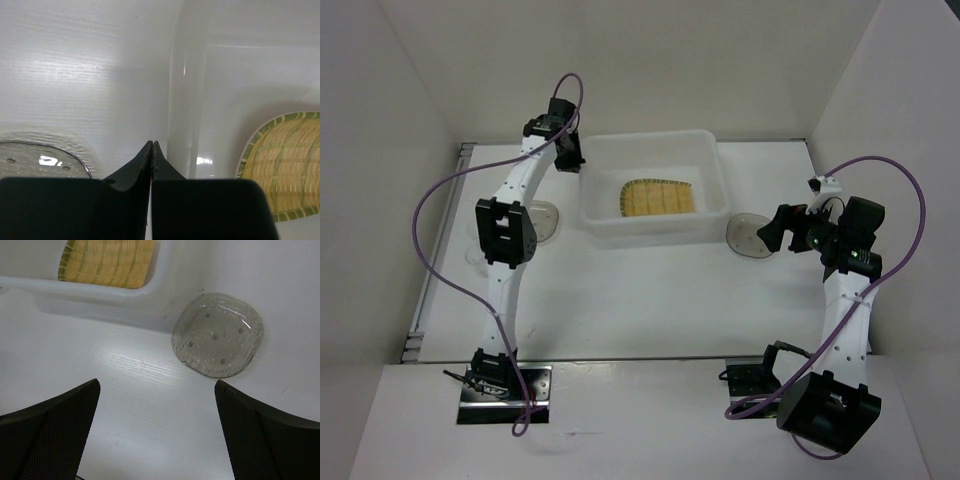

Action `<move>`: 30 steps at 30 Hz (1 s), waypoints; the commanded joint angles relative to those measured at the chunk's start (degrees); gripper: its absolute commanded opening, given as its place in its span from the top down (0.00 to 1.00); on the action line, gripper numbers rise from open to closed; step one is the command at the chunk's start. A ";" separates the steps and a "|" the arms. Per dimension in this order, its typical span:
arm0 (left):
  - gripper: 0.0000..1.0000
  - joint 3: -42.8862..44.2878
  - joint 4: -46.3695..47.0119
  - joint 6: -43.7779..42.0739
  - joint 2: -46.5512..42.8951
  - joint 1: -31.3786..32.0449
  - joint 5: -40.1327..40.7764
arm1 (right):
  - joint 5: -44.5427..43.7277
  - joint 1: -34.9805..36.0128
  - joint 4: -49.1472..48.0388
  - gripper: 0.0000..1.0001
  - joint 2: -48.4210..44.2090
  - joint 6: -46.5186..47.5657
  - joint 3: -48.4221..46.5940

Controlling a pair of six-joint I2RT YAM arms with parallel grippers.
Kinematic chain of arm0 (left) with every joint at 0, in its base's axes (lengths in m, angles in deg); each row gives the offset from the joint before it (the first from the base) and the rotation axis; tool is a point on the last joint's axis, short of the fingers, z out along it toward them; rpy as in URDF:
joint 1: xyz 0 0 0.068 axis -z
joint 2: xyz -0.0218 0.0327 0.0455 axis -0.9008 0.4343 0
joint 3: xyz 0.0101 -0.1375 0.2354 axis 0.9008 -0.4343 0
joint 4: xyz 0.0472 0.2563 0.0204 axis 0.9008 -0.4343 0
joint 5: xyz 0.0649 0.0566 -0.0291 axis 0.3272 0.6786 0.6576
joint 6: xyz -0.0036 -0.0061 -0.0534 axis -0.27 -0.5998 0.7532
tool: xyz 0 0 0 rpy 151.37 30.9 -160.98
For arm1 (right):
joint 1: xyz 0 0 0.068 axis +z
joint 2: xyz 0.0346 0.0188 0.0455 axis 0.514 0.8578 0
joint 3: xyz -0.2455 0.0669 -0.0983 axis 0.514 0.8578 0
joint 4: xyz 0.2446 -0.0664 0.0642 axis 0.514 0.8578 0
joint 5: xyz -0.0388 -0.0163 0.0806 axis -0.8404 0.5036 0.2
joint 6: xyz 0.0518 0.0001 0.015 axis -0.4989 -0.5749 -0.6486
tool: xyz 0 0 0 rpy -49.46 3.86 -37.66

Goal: Place the mixed dishes into the plastic bin

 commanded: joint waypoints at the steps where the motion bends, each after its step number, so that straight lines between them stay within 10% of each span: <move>1: 0.97 12.38 -5.64 -1.02 5.14 1.86 -1.49 | 0.76 0.19 -1.94 0.00 -0.36 0.43 0.08; 15: 0.78 16.30 -12.60 0.38 -2.30 3.27 9.68 | 0.23 0.19 -2.46 0.00 -0.36 0.43 0.08; 23: 0.37 -28.84 9.08 4.25 -30.14 -4.19 3.17 | 0.84 0.19 -2.46 0.00 -1.05 0.96 0.08; 30: 0.05 -36.26 10.59 4.25 -32.19 -7.00 4.57 | 0.84 0.19 -1.94 0.00 -1.06 0.96 0.08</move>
